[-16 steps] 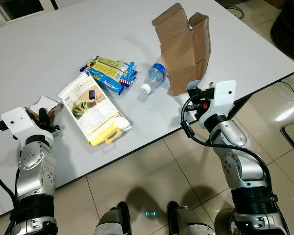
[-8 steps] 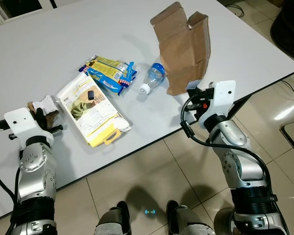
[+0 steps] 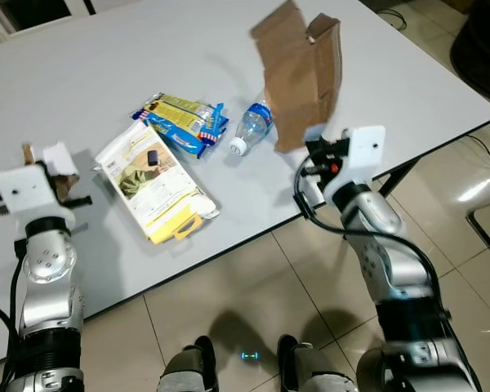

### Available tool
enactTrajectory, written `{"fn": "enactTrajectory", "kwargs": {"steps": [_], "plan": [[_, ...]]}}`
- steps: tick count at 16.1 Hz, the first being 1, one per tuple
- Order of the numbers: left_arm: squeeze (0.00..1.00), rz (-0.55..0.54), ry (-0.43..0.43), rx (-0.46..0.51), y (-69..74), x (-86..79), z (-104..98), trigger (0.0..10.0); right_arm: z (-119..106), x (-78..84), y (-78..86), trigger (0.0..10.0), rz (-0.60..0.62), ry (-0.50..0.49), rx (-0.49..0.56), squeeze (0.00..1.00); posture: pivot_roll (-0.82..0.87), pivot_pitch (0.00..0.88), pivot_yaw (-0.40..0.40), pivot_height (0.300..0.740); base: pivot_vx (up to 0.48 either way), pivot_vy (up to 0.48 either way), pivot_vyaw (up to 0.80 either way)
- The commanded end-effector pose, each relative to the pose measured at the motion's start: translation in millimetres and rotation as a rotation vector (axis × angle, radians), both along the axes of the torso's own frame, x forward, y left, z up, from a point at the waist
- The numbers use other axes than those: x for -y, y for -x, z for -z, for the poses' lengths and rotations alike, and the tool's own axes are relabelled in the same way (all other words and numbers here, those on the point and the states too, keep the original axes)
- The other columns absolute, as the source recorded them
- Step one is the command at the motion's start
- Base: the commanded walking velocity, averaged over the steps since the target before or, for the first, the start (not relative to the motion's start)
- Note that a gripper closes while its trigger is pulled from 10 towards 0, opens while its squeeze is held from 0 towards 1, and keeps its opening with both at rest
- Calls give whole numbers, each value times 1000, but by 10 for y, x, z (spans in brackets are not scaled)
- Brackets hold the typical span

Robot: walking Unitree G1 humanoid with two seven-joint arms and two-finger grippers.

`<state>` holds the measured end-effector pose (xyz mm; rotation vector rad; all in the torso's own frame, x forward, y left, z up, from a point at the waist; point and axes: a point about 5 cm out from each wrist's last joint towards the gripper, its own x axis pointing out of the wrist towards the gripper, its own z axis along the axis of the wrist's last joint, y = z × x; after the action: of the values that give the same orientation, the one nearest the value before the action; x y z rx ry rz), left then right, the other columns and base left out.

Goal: Picking trash to rubbish bin

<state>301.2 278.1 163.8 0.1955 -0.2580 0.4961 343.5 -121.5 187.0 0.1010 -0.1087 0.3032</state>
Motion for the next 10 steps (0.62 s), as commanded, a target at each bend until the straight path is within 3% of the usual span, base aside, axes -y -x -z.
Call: {"fn": "enactTrajectory", "kwargs": {"steps": [1, 5, 7, 10], "plan": [[0, -12, -41, 30, 16, 11, -95, 0, 5, -19, -19, 10000, -4, 1, 8, 0, -73, 159, 50, 740, 0, 0, 0], [0, 74, -92, -13, 18, 204, -10, 0, -20, -43, -70, 10000, -12, 1, 25, 0, -75, 129, 49, 740, 0, 0, 0], [0, 118, -45, -51, 57, 353, 126, 0, -17, -29, -83, 10000, -15, 7, 31, 0, -77, 112, 46, 740, 0, 0, 0], [0, 184, 13, -53, 97, 605, 159, 0, -2, -11, -96, 10000, -15, 11, 34, 0, -76, 102, 44, 740, 0, 0, 0]]}}
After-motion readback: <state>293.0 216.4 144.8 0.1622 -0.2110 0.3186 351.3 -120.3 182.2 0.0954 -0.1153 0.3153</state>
